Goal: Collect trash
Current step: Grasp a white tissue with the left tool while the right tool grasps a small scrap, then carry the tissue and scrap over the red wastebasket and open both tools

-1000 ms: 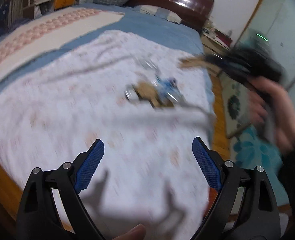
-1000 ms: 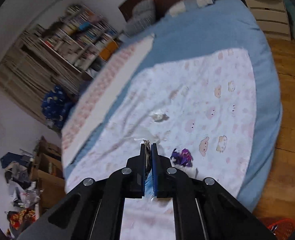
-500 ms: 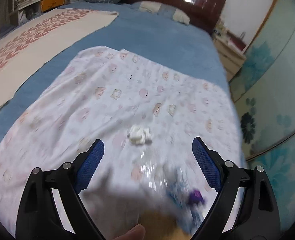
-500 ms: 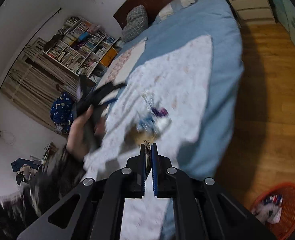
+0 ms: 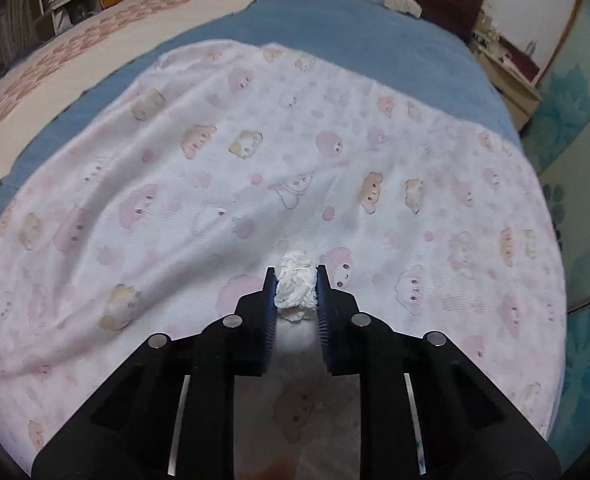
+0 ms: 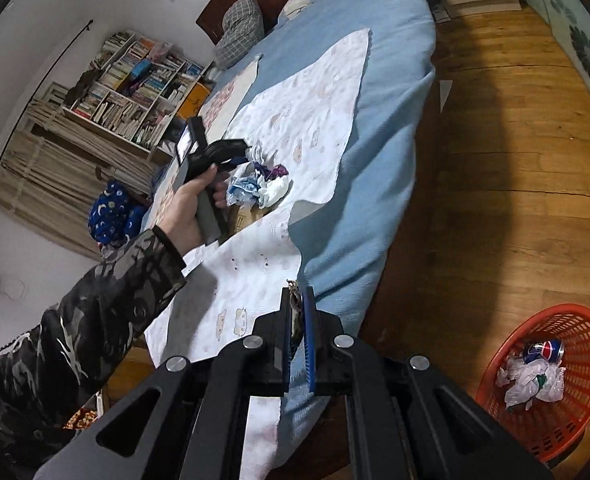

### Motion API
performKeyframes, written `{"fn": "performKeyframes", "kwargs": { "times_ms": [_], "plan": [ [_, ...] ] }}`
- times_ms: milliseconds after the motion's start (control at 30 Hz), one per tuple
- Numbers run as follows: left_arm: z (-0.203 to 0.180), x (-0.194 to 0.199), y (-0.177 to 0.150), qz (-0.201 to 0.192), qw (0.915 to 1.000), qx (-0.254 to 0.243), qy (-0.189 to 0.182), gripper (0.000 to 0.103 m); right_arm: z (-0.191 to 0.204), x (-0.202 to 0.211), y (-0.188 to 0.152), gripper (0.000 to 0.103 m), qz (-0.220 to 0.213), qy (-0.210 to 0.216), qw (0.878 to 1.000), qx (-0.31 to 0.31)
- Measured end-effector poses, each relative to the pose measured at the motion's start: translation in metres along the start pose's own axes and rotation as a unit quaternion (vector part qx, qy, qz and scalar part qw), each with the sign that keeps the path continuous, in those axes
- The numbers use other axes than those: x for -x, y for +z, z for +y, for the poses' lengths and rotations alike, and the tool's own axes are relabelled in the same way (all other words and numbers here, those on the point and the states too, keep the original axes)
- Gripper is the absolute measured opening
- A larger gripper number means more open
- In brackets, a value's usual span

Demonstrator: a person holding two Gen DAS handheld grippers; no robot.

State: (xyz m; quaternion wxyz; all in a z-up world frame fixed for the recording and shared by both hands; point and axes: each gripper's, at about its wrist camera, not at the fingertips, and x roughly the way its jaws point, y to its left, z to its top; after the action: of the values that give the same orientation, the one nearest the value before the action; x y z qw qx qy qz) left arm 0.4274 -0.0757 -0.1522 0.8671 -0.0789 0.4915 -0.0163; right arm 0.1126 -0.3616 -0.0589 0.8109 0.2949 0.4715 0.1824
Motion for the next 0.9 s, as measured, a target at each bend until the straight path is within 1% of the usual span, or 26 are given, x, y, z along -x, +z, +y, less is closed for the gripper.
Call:
{"fn": "performKeyframes", "kwargs": {
  "times_ms": [133, 200, 267, 367, 400, 467, 500, 567, 600, 667, 700, 767, 800, 833, 900],
  "plan": [
    [0.007, 0.04, -0.007, -0.026, 0.9996, 0.009, -0.008, 0.017, 0.006, 0.018, -0.001, 0.007, -0.014, -0.006, 1.0, 0.005],
    [0.009, 0.07, -0.012, -0.041, 0.999, 0.01, -0.015, 0.017, 0.009, 0.031, -0.004, 0.007, -0.022, -0.003, 1.0, 0.004],
    [0.004, 0.111, -0.019, -0.059, 0.9981, -0.007, -0.016, 0.017, 0.016, 0.045, -0.007, 0.007, -0.03, -0.003, 1.0, 0.007],
    [-0.018, 0.178, -0.039, -0.088, 0.9947, -0.054, 0.001, 0.017, 0.028, 0.075, -0.014, 0.007, -0.047, -0.005, 0.999, 0.022],
    [-0.028, 0.207, -0.052, -0.097, 0.9932, -0.064, -0.008, 0.017, 0.034, 0.091, -0.017, 0.007, -0.057, -0.009, 0.998, 0.028],
    [-0.048, 0.249, -0.073, -0.108, 0.9903, -0.085, -0.019, 0.017, 0.04, 0.112, -0.02, 0.007, -0.068, -0.012, 0.997, 0.035],
    [-0.06, 0.269, -0.086, -0.111, 0.9887, -0.096, -0.031, 0.017, 0.045, 0.132, -0.023, 0.007, -0.079, -0.021, 0.996, 0.044],
    [-0.088, 0.309, -0.114, -0.114, 0.9847, -0.116, -0.062, 0.017, 0.05, 0.157, -0.028, 0.007, -0.093, -0.03, 0.994, 0.054],
    [-0.108, 0.331, -0.132, -0.116, 0.9811, -0.136, -0.074, 0.017, 0.053, 0.18, -0.033, 0.007, -0.106, -0.042, 0.991, 0.062],
    [-0.14, 0.36, -0.16, -0.115, 0.9746, -0.166, -0.096, 0.017, 0.056, 0.207, -0.041, 0.007, -0.12, -0.064, 0.988, 0.072],
    [-0.157, 0.371, -0.175, -0.111, 0.9715, -0.181, -0.107, 0.017, 0.054, 0.227, -0.048, 0.007, -0.132, -0.08, 0.985, 0.074],
    [-0.193, 0.387, -0.208, -0.094, 0.9649, -0.214, -0.119, 0.017, 0.046, 0.257, -0.059, 0.007, -0.146, -0.091, 0.983, 0.064],
    [-0.213, 0.392, -0.229, -0.081, 0.9612, -0.227, -0.134, 0.017, 0.04, 0.273, -0.067, 0.007, -0.153, -0.105, 0.981, 0.058],
    [-0.225, 0.396, -0.246, -0.07, 0.958, -0.236, -0.147, 0.017, 0.032, 0.285, -0.075, 0.007, -0.155, -0.121, 0.979, 0.053],
    [-0.252, 0.387, -0.281, -0.041, 0.949, -0.26, -0.174, 0.018, 0.013, 0.301, -0.094, 0.007, -0.153, -0.144, 0.977, 0.041]
  ]
}}
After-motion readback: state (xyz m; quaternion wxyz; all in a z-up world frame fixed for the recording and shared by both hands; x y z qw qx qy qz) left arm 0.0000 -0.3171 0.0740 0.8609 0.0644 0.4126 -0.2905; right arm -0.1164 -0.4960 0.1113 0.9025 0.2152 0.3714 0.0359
